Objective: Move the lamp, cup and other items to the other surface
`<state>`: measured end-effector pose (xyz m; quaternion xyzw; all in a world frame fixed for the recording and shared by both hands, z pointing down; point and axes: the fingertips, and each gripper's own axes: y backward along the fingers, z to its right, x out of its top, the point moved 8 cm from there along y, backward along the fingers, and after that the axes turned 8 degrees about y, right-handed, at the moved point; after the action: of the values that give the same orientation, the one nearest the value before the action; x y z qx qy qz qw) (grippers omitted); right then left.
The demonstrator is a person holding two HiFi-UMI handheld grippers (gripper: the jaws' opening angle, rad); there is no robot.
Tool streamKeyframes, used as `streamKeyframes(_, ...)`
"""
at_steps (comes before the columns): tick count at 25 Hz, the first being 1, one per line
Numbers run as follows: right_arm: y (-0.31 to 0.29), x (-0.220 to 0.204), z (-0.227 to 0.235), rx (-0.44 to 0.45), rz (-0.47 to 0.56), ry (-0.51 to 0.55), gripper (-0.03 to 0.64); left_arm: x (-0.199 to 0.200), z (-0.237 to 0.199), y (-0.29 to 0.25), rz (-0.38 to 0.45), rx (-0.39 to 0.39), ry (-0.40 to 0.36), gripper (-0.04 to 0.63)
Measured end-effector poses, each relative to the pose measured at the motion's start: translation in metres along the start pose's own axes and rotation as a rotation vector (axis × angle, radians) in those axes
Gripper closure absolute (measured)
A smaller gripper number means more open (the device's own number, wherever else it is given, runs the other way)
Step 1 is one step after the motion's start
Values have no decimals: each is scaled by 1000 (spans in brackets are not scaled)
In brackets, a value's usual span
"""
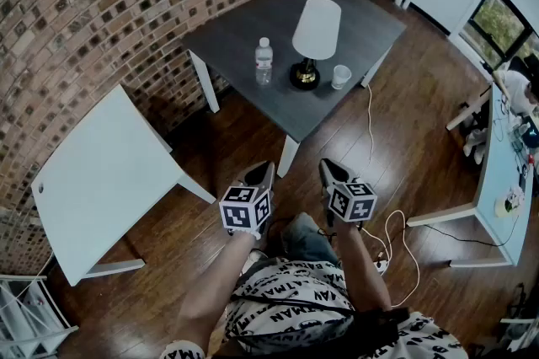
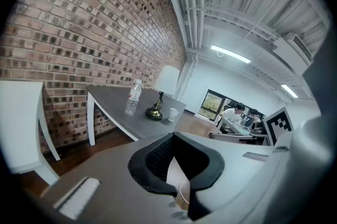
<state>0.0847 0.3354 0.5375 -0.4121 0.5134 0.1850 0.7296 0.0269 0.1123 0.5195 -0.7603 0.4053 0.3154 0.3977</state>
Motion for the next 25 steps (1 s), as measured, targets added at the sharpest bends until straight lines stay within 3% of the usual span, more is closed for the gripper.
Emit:
streamKeyframes(6,-22,19,-9,14,24,41,554,5,-11,1,12,16,11,595)
streamKeyframes(8,-39,30,-10,21,34,49,434,11,-17,-1,15,24,3,595)
streamKeyframes(11,-73,51,-13,37,56,77,434,24,-30,-9,20,40,-15,595)
streamKeyframes(13,-97,69,-14,47,69,100,382,36,-40,-16,24,49,-22,595)
streamKeyframes(25,-245,164,3,89,79,262,383,107,-93,-94,39,90,-25,595)
